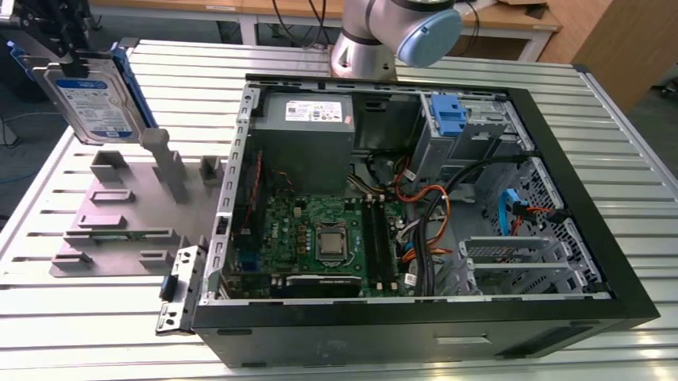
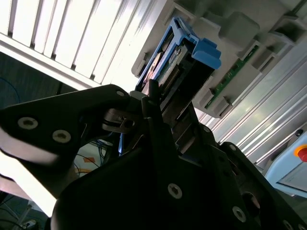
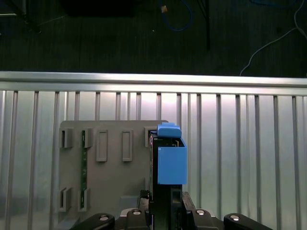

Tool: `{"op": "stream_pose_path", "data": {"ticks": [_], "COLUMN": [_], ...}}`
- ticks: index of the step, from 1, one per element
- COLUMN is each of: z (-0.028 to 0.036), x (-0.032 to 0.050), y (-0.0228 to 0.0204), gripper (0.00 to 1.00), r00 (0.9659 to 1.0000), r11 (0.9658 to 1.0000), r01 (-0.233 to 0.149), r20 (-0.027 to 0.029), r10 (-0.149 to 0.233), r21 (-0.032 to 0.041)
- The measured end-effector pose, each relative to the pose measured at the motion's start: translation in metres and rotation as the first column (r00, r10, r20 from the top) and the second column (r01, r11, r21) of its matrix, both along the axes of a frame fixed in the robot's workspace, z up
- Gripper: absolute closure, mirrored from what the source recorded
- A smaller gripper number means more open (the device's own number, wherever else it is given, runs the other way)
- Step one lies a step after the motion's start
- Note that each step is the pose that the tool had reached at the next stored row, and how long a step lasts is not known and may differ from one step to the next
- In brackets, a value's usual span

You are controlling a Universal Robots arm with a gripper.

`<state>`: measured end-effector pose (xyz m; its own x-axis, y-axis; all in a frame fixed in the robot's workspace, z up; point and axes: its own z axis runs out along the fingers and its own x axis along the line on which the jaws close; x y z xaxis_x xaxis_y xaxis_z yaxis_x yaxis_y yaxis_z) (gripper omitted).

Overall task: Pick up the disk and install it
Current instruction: 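Pick up the disk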

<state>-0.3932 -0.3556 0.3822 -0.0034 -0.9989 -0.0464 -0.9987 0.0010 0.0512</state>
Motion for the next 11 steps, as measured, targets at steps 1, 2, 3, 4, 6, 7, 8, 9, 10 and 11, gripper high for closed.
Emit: {"op": "stream_pose_path", "data": {"ticks": [1,2,3,4,6,7,8,9,10,11], "z": [0.0012,0.0027,0.0044,0.0060,0.0090,0.0105,0.0117,0.0123,0.0131,0.0141], "x": [0.0000,0.0000,0.0000,0.0000,0.0000,0.0000,0.0000,-0.0001,-0.0001,0.0000], "y": [0.0000,0.0000,0.0000,0.0000,0.0000,0.0000,0.0000,0.0000,0.0000,0.0000], "gripper": [0.65,0.65,0.65,0.65,0.65,0.65,0.65,0.65,0.65,0.65], "r00": [1.0000,1.0000,1.0000,1.0000,1.0000,1.0000,1.0000,1.0000,1.0000,1.0000], "r11": [1.0000,1.0000,1.0000,1.0000,1.0000,1.0000,1.0000,1.0000,1.0000,1.0000], "r01": [0.000,0.000,0.000,0.000,0.000,0.000,0.000,0.000,0.000,0.000], "r20": [0.0002,0.0002,0.0002,0.0002,0.0002,0.0003,0.0002,0.0005,0.0005,0.0003], "r10": [0.000,0.000,0.000,0.000,0.000,0.000,0.000,0.000,0.000,0.000], "r21": [0.0000,0.0000,0.0001,0.0001,0.0001,0.0001,0.0001,0.0003,0.0002,0.0002]}}
